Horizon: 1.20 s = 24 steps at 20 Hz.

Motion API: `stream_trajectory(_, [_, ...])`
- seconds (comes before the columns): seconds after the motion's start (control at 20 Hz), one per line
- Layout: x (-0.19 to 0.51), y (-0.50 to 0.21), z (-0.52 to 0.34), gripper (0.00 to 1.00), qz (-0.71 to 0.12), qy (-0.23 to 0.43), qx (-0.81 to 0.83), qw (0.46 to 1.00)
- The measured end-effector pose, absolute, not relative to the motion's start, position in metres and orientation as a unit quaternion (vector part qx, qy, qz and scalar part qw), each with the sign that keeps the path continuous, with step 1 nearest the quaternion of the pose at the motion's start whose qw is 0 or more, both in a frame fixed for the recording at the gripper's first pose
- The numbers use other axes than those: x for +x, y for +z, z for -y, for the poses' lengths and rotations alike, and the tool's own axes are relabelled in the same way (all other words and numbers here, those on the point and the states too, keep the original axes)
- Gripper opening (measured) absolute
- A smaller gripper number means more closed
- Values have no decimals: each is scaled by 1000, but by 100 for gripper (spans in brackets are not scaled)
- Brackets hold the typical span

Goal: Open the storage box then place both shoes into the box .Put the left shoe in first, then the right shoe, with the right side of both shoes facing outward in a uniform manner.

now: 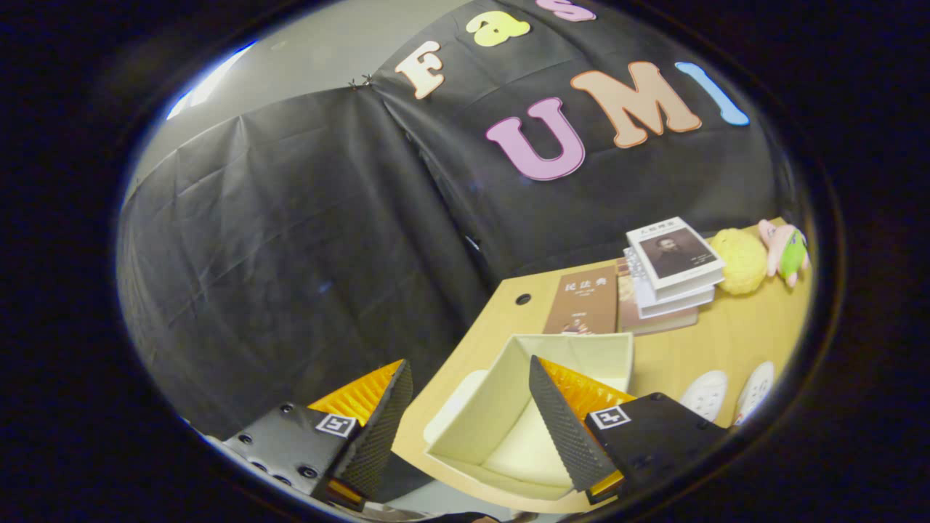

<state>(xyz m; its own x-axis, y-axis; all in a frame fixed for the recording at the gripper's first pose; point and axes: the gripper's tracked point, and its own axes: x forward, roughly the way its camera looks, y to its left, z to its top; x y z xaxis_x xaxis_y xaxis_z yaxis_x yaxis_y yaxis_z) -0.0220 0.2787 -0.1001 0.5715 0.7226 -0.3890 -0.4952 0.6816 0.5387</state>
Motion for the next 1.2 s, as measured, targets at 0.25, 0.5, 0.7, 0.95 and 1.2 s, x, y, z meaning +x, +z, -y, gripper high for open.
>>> stream_trajectory(0.25, [-1, -109, -222, 100, -275, 310, 159, 896])
stream_trajectory(0.5, [16, -142, -157, 100, -275, 261, 106, 919])
stream_trajectory(0.7, [19, -177, -109, 100, -294, 222, 79, 926])
stream_trajectory(0.95, [10, -231, -77, 100, -341, 200, 70, 916])
stream_trajectory(1.2, [1, -289, -62, 100, -391, 192, 49, 899])
